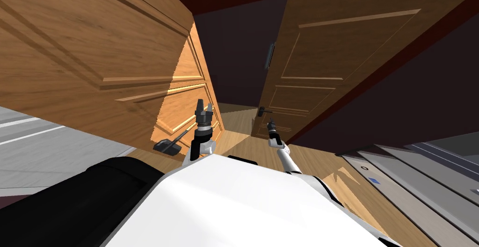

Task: Pull the door open

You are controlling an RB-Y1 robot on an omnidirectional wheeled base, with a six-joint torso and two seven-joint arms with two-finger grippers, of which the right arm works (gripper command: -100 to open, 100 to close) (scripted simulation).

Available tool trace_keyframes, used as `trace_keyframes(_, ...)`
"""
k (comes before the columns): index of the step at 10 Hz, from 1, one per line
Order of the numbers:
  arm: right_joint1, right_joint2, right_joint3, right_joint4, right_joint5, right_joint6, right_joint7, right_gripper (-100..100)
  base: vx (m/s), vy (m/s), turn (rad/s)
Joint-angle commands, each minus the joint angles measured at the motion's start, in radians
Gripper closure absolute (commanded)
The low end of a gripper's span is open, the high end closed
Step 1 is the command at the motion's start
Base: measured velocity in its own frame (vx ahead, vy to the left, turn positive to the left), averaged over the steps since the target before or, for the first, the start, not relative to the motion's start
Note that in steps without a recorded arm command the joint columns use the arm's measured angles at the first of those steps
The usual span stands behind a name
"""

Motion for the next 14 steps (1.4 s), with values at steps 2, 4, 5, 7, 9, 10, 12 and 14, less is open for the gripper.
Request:
trace_keyframes(2, -0.037, -0.008, 0.003, 0.064, -0.007, -0.001, -0.005, -100, 0.108, 0.005, -0.018)
trace_keyframes(4, -0.060, -0.012, 0.005, 0.106, -0.011, -0.002, -0.008, -100, 0.089, 0.013, -0.015)
trace_keyframes(5, -0.072, -0.015, 0.006, 0.126, -0.013, -0.003, -0.009, -100, 0.091, 0.004, -0.015)
trace_keyframes(7, -0.097, -0.019, 0.009, 0.172, -0.017, -0.004, -0.012, -100, 0.107, 0.014, -0.018)
trace_keyframes(9, -0.120, -0.024, 0.011, 0.211, -0.021, -0.005, -0.015, -100, 0.093, 0.021, -0.015)
trace_keyframes(10, -0.116, -0.022, 0.010, 0.205, -0.020, -0.008, -0.015, -100, 0.042, 0.005, -0.002)
trace_keyframes(12, -0.097, -0.076, 0.001, 0.223, -0.031, -0.026, -0.053, -100, 0.162, 0.060, 0.194)
trace_keyframes(14, -0.097, -0.076, 0.001, 0.226, -0.031, -0.026, -0.053, -100, 0.101, 0.008, 0.019)
